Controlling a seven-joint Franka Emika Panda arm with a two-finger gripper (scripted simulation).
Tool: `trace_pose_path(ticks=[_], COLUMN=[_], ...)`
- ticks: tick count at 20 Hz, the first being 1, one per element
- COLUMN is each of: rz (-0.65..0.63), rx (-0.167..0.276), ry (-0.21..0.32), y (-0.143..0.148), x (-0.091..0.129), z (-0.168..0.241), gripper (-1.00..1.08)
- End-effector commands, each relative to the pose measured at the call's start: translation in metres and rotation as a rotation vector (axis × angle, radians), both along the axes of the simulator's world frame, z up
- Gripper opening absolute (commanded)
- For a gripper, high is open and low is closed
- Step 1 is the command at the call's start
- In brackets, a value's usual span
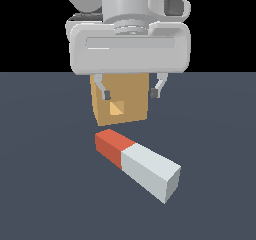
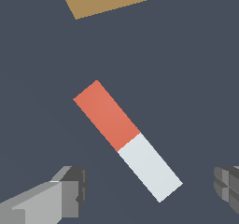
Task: Insert the peg into the horizontal hole in a box.
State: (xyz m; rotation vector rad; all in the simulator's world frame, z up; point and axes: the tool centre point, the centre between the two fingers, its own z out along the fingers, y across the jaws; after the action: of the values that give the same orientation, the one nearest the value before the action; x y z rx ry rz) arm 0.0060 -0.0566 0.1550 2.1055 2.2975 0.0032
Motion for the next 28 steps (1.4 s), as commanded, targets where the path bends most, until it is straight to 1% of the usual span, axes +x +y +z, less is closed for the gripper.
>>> trace_pose_path(ticks=[1,10,20,28], rz=[0.049,0.262,0.508,0.644], rx=[0.001,0.004,0.007,0.008], ry=[0.002,0.009,0.017,0.022], y=[-0.004,-0.021,-0.038,-0.045], x=[0.001,0.007,0.019,0.028], z=[-0.006,-0.031,-0.061,-0.077], gripper=[1.00,1.00,1.00,1.00])
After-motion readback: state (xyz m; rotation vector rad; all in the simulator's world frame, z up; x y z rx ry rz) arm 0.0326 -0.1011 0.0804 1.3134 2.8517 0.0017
